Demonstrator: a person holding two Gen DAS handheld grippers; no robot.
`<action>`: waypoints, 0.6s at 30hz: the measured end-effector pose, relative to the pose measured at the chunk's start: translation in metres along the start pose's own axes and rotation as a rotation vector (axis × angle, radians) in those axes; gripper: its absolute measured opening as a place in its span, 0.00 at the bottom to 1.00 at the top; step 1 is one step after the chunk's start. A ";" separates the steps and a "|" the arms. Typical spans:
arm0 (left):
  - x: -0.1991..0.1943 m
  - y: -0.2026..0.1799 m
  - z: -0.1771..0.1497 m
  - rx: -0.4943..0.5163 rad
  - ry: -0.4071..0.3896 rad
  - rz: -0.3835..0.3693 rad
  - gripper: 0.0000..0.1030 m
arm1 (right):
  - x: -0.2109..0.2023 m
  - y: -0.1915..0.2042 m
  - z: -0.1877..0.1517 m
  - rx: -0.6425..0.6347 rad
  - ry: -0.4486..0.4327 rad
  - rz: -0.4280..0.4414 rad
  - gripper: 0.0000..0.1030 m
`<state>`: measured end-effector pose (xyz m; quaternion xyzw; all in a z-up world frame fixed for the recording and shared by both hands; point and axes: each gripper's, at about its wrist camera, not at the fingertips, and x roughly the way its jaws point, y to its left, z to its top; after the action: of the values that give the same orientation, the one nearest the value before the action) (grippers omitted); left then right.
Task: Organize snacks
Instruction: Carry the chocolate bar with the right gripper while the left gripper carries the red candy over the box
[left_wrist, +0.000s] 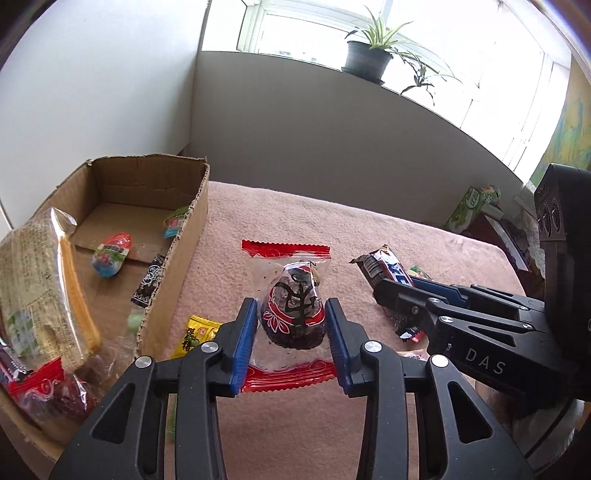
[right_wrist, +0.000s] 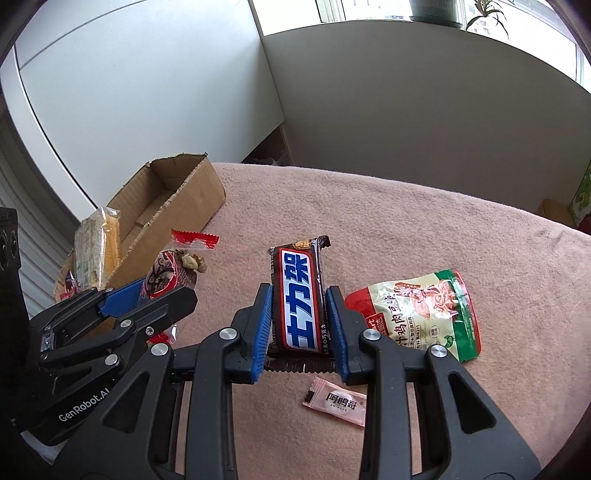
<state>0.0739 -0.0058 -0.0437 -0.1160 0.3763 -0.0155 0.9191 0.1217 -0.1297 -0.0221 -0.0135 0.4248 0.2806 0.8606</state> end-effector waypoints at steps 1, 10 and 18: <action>-0.006 0.001 0.001 0.001 -0.011 -0.005 0.35 | -0.004 0.002 0.002 0.006 -0.014 0.007 0.29; -0.062 0.032 0.005 -0.018 -0.125 -0.024 0.35 | -0.014 0.043 0.022 0.002 -0.079 0.073 0.29; -0.075 0.071 0.009 -0.084 -0.151 0.012 0.35 | 0.007 0.079 0.035 -0.019 -0.077 0.121 0.29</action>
<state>0.0223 0.0732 -0.0022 -0.1530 0.3069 0.0144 0.9393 0.1109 -0.0505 0.0118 0.0147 0.3887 0.3364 0.8576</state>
